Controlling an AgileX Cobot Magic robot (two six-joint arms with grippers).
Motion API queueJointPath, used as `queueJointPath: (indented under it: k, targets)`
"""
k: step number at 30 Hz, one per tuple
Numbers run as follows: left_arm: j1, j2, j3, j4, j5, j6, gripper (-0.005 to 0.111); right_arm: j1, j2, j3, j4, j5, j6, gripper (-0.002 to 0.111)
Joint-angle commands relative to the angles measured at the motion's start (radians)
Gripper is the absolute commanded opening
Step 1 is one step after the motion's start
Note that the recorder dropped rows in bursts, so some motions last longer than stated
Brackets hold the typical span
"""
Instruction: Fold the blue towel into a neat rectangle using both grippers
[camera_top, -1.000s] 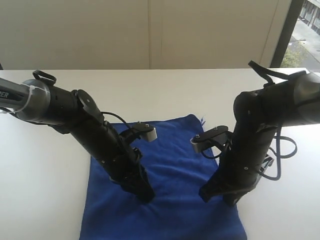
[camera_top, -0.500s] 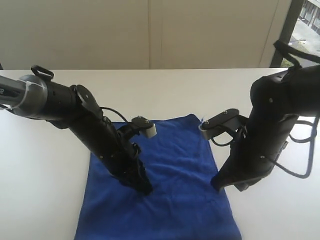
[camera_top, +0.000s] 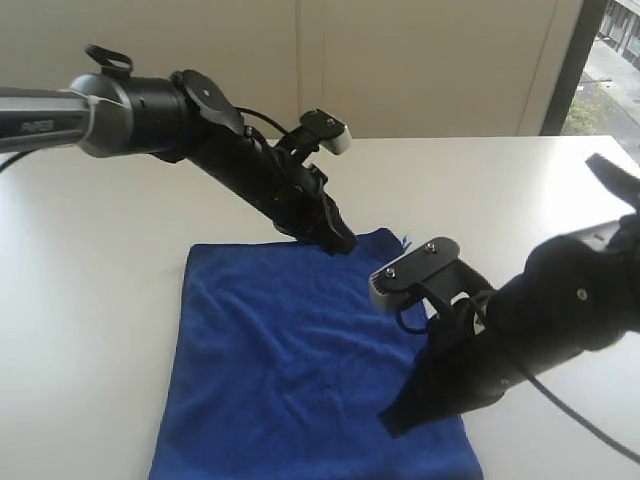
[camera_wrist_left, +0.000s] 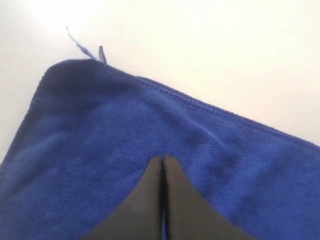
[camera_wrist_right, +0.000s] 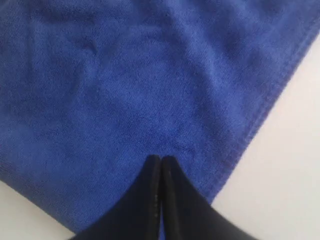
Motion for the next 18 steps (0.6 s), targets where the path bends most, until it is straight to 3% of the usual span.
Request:
queueJointPath:
  k: [1, 7, 18]
  targets:
    - [0.010, 0.147, -0.166, -0.014, 0.131, -0.055, 0.000, 0.018, -0.007, 0.073, 0.012, -0.124, 0.015, 0.000]
    - [0.010, 0.231, -0.235, -0.012, 0.152, -0.073, 0.000, 0.018, -0.005, 0.126, 0.030, -0.164, 0.017, 0.000]
    - [0.010, 0.262, -0.235, -0.012, 0.113, -0.073, 0.000, 0.018, -0.003, 0.176, 0.068, -0.111, 0.010, 0.000]
